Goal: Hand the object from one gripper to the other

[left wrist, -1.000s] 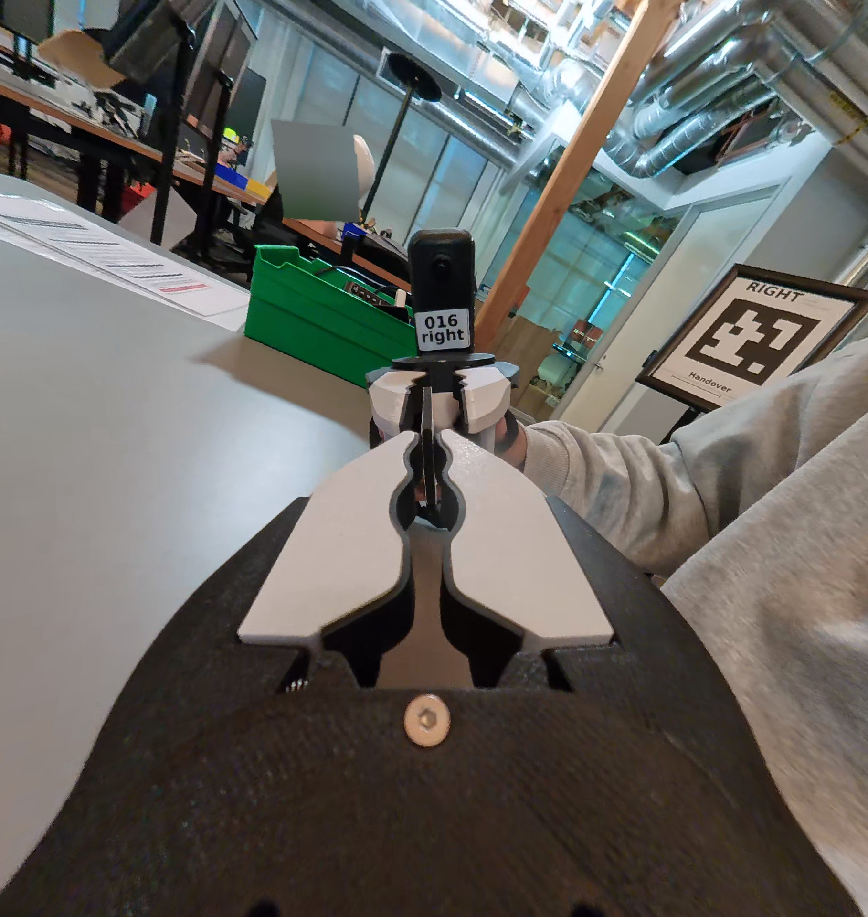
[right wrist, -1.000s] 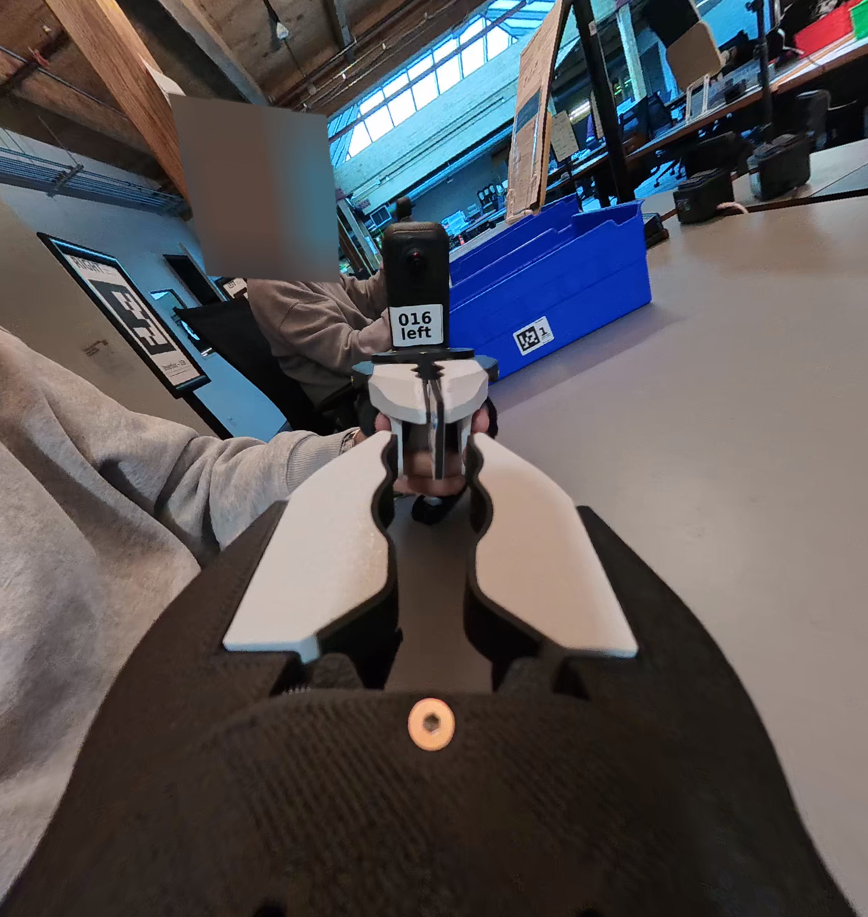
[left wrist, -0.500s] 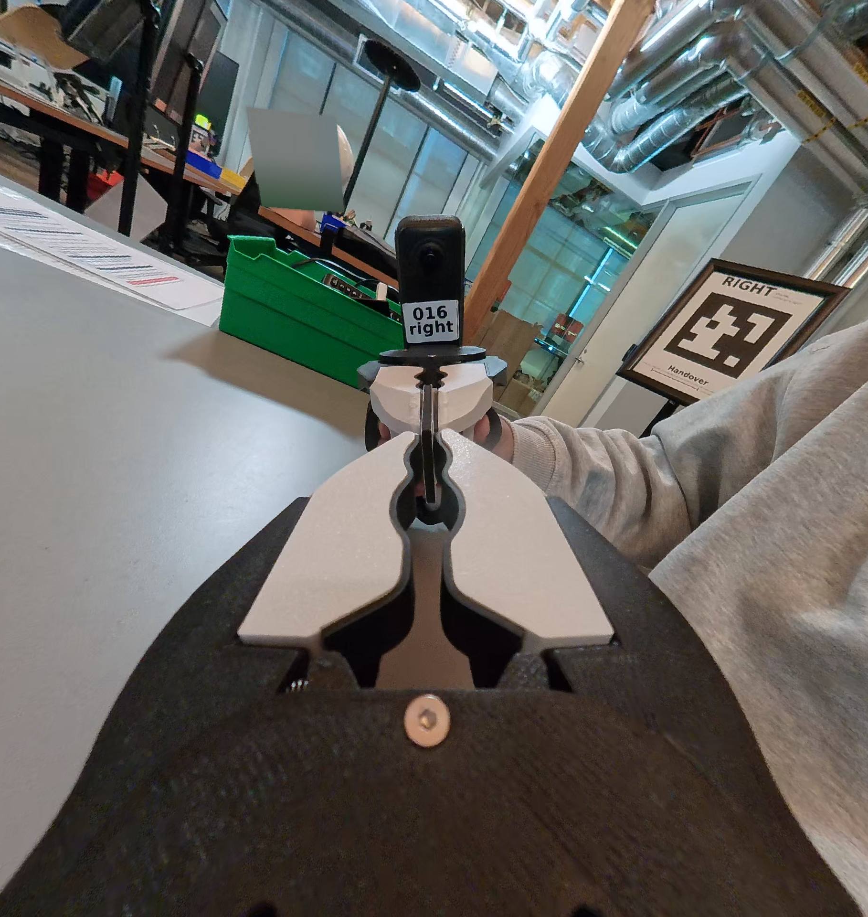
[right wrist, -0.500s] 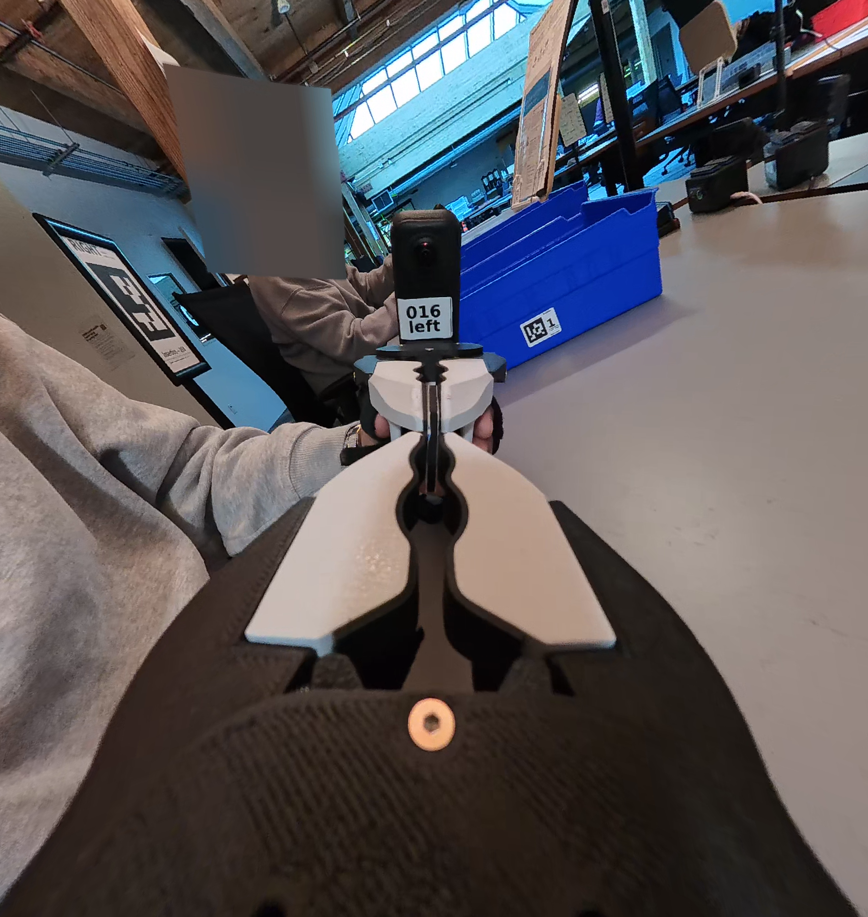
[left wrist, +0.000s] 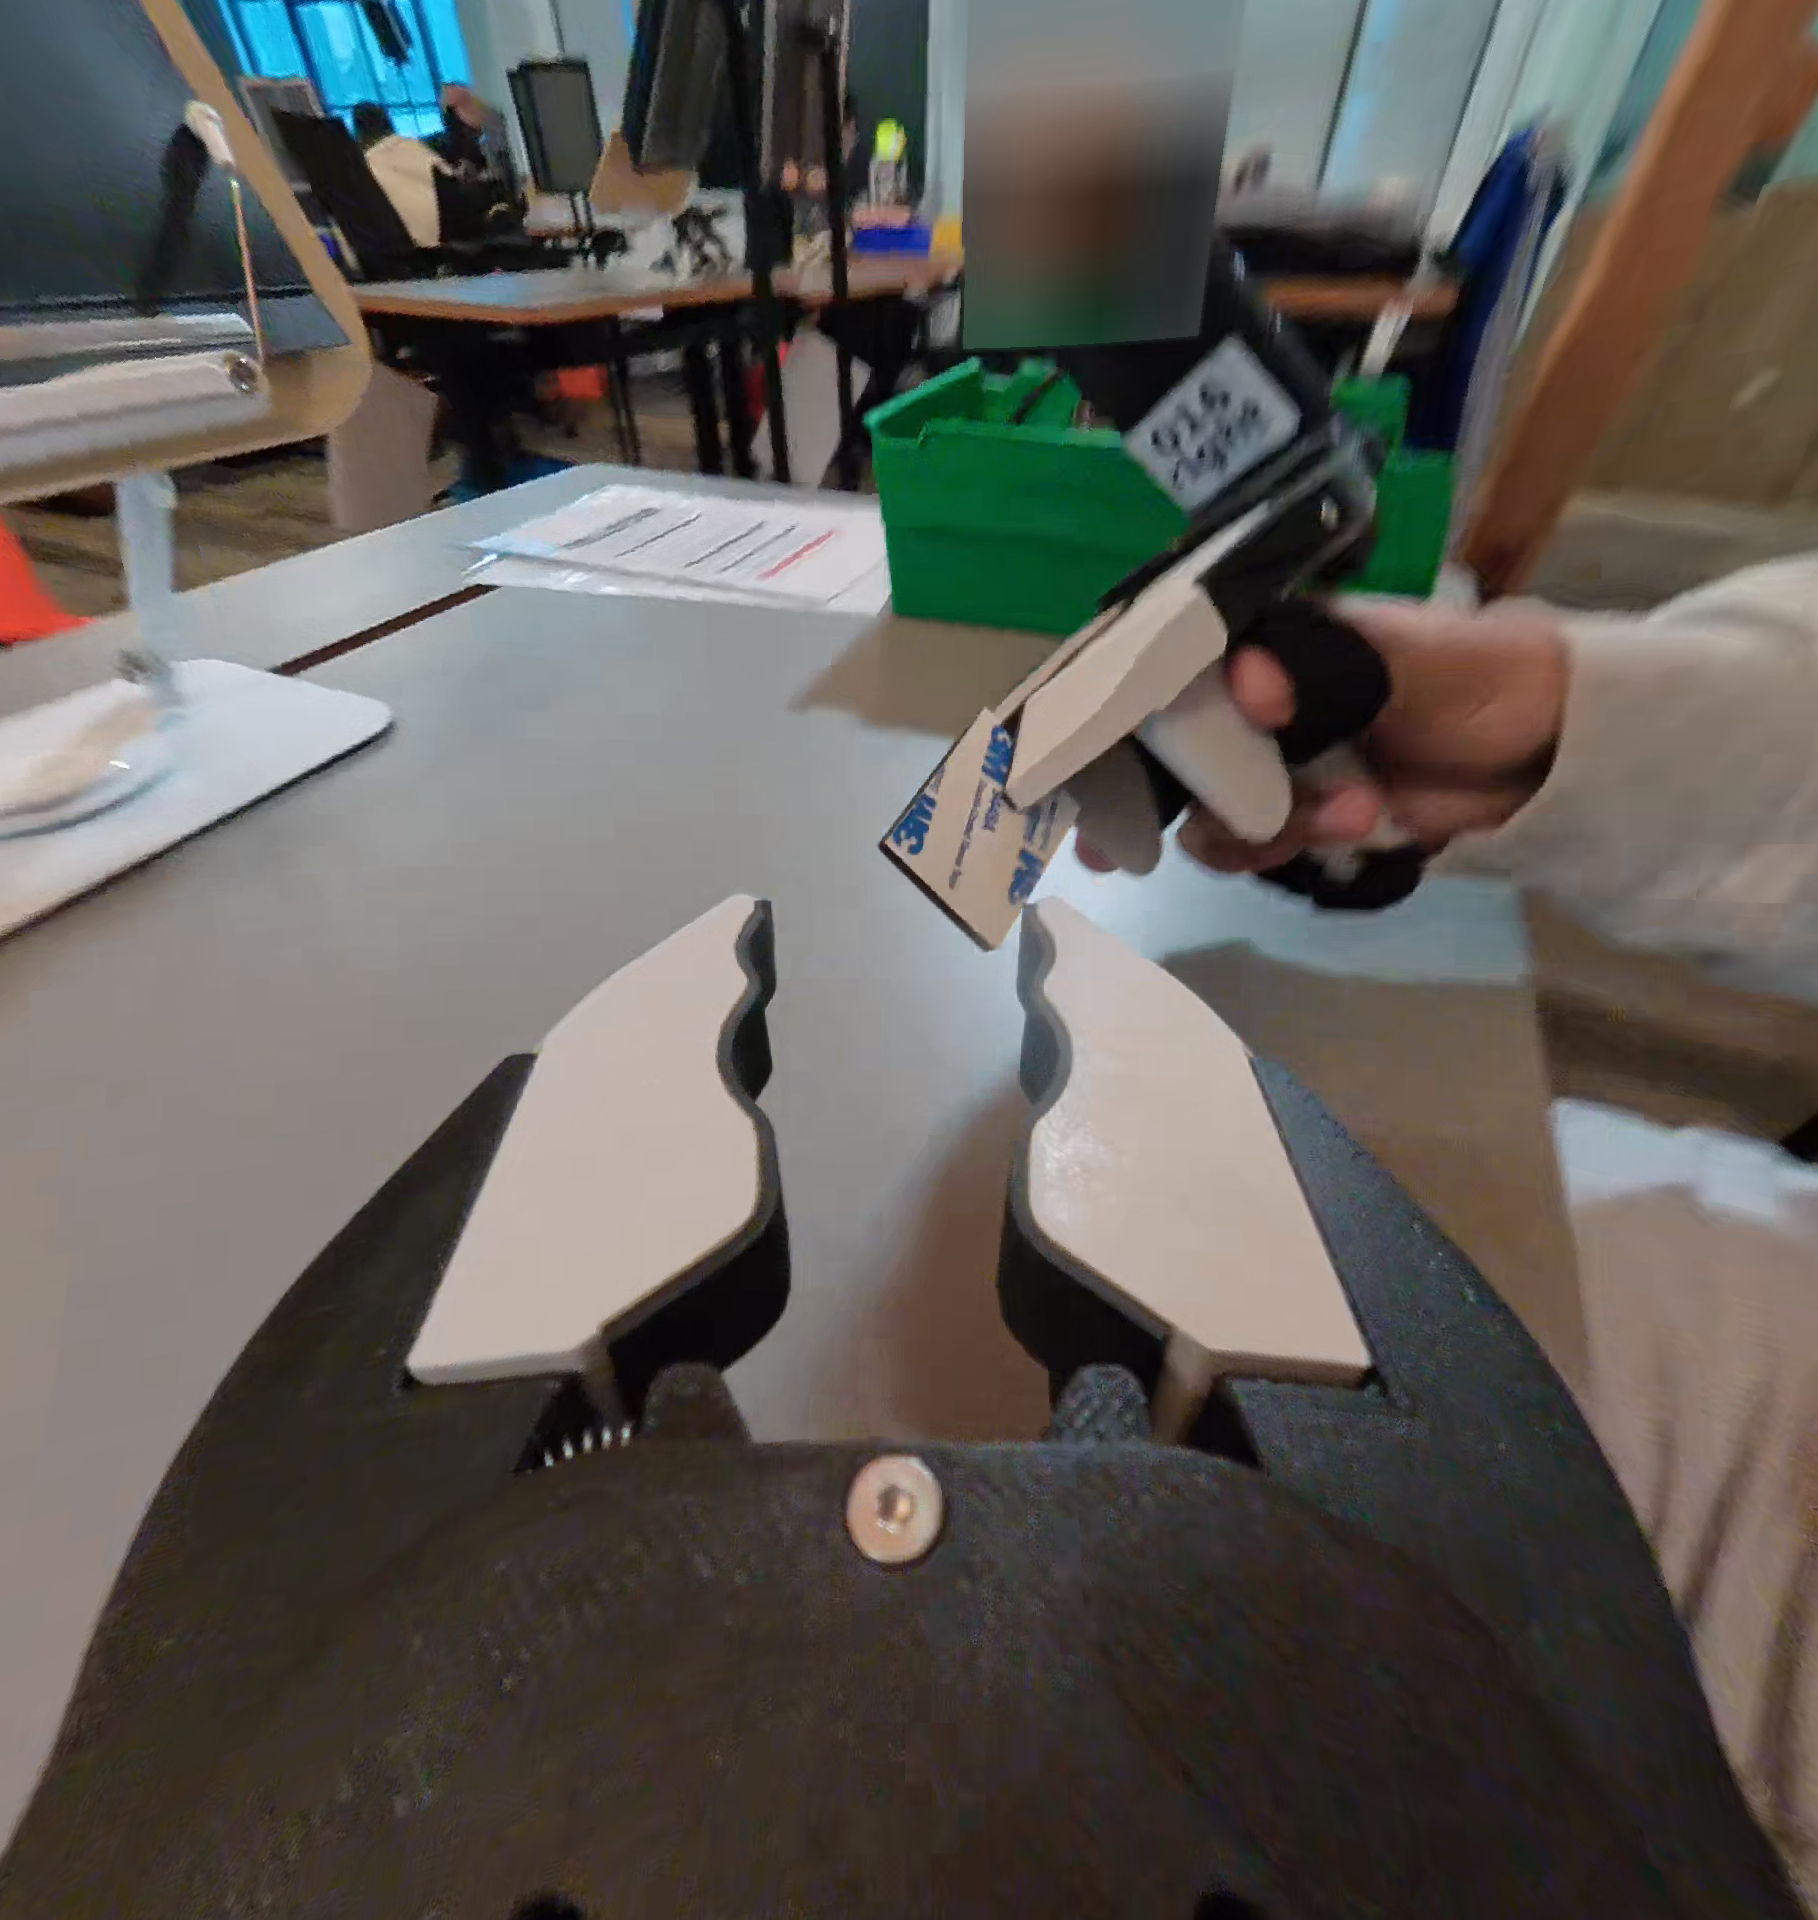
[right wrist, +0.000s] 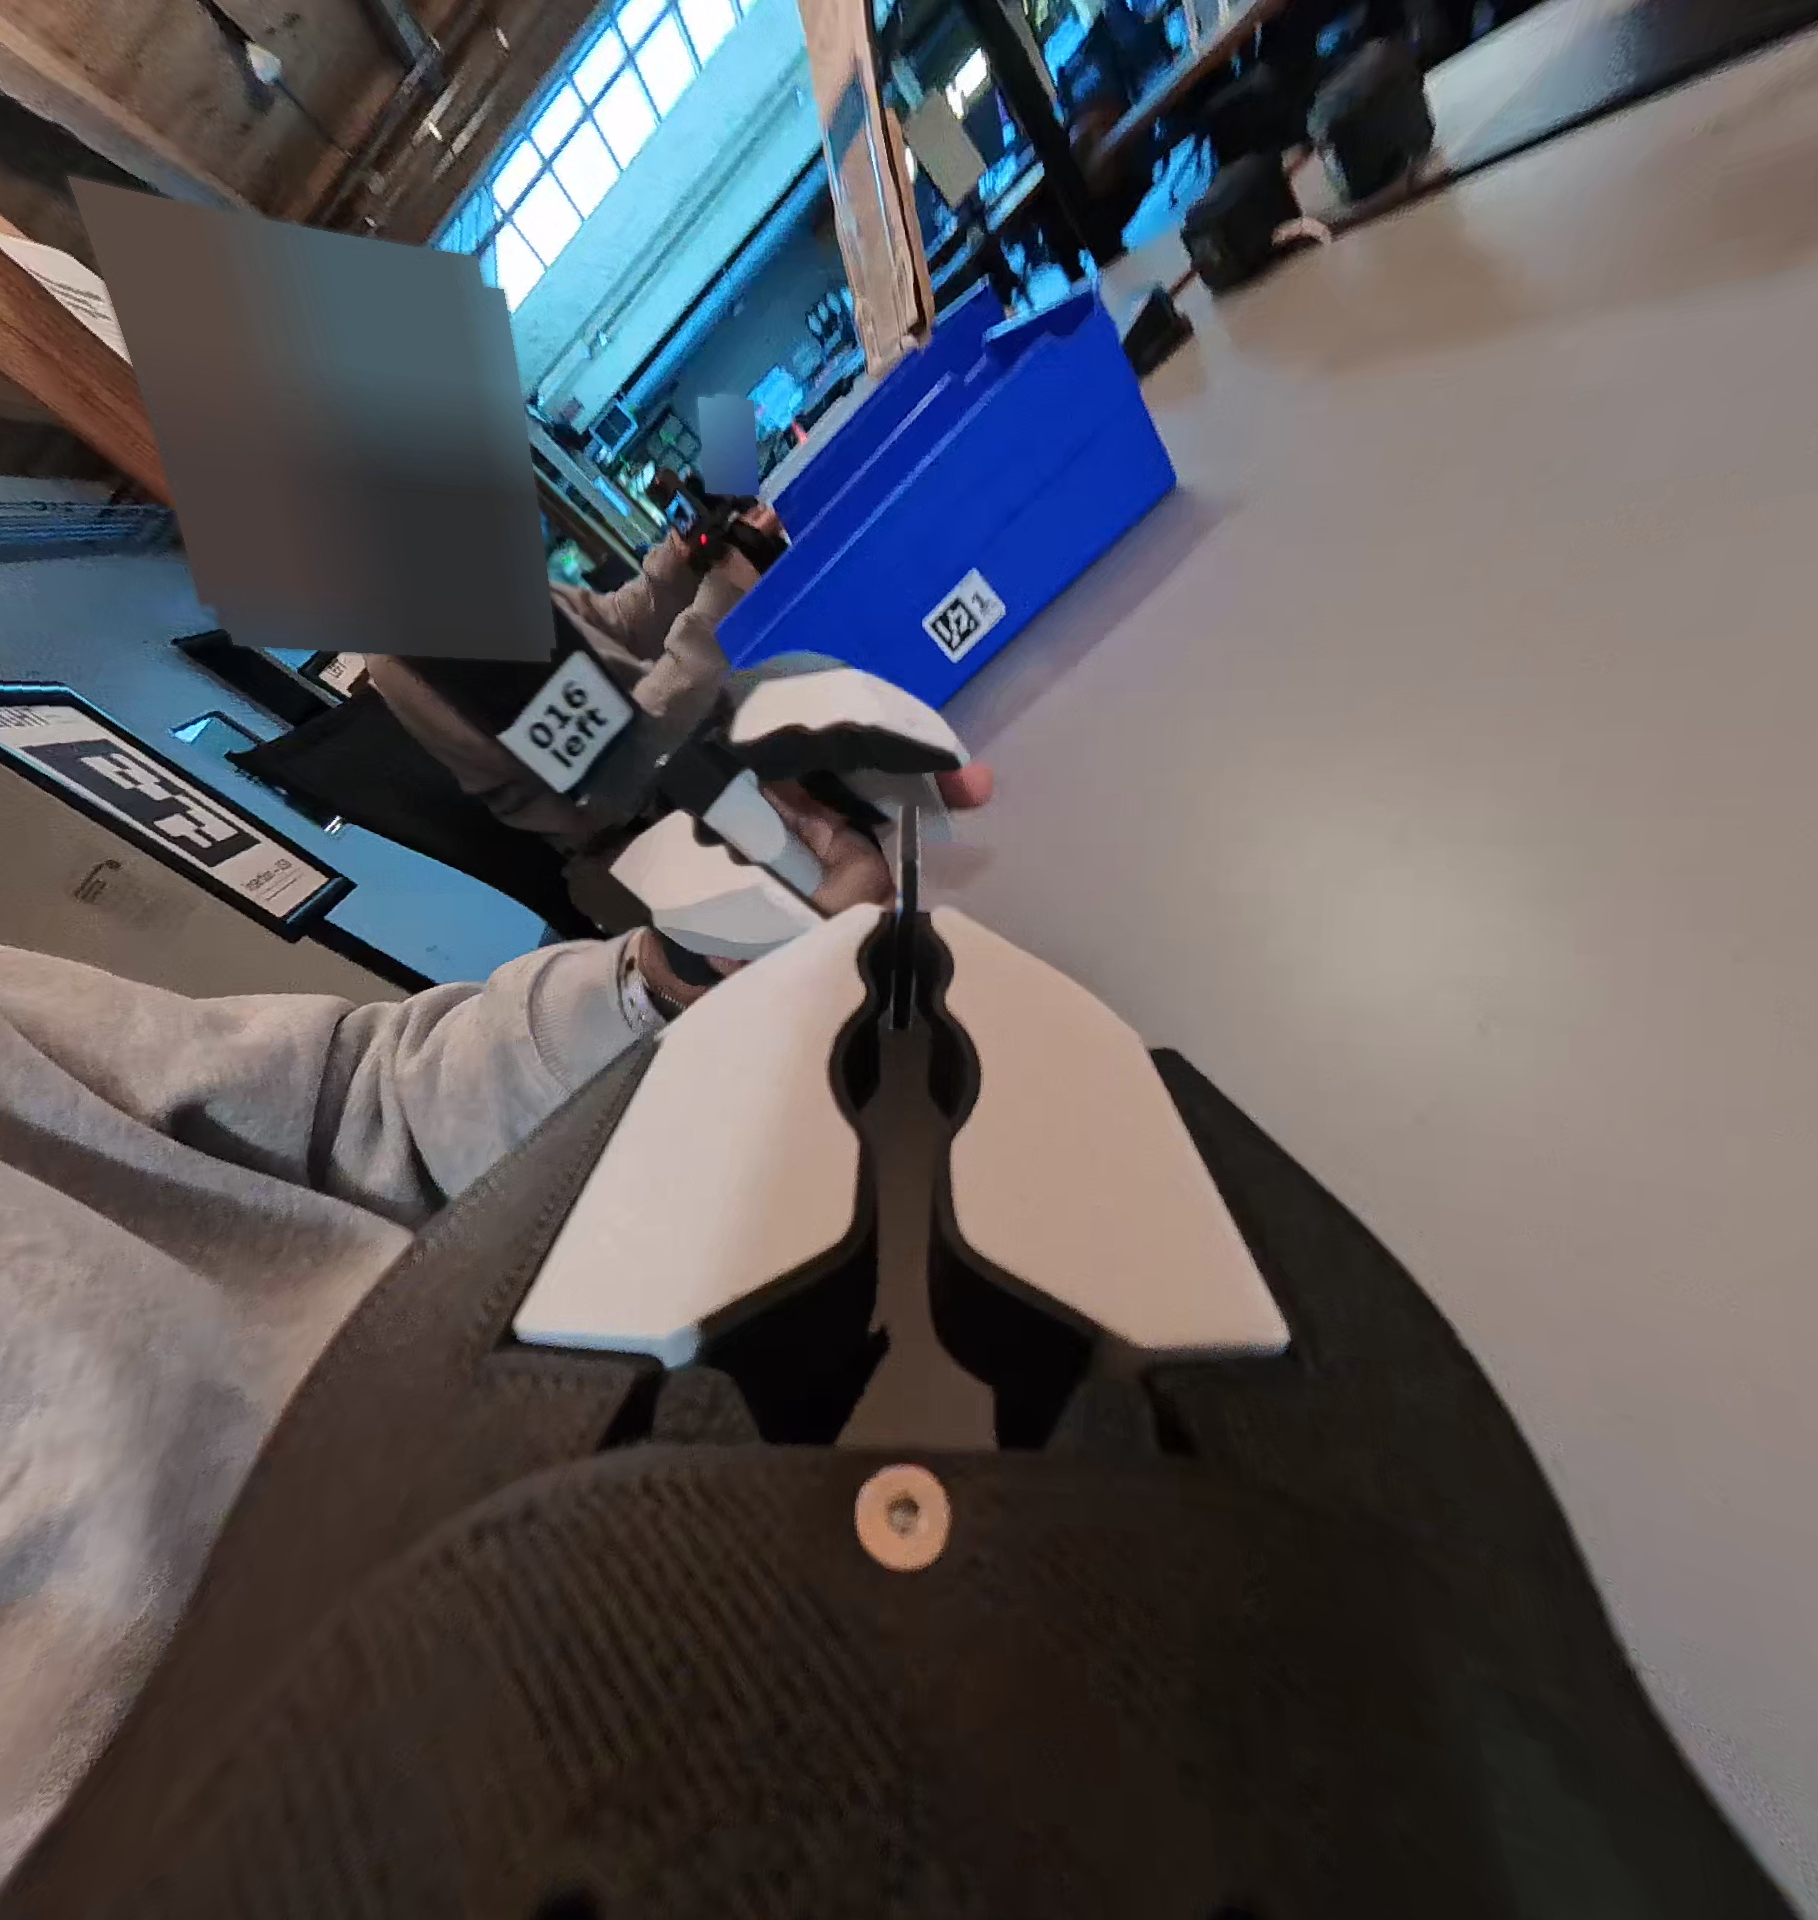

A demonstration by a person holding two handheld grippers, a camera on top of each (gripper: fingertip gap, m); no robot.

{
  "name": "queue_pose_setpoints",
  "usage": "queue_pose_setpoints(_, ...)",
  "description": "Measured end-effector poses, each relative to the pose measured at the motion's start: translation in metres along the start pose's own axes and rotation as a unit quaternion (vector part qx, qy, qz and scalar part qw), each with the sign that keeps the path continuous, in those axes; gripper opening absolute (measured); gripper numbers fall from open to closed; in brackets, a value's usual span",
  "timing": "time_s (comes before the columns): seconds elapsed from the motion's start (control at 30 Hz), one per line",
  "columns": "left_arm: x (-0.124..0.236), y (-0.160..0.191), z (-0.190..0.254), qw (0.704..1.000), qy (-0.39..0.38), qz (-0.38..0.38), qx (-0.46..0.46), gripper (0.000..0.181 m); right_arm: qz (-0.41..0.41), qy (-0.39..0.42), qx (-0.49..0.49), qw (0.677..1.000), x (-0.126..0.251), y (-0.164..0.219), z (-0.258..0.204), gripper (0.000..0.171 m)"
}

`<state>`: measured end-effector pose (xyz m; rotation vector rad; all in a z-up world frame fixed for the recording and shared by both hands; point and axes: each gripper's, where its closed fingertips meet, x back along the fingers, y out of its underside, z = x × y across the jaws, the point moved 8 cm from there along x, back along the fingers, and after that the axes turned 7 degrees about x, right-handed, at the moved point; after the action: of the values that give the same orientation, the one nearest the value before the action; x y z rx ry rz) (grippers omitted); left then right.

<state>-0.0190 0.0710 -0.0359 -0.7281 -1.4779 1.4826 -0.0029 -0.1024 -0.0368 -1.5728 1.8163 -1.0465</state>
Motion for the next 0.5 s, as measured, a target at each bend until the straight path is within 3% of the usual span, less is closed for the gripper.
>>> queue_pose_setpoints(0.23,-0.017,0.013,0.027,0.976,-0.066,-0.104,-0.18,0.059,-0.106,0.076,-0.02,0.991,0.005,0.0,-0.001,0.004)
queue_pose_setpoints(0.5,-0.024,0.017,0.043,0.934,-0.136,-0.107,-0.313,0.032,-0.137,0.091,-0.034,0.986,-0.009,0.003,-0.017,0.004)
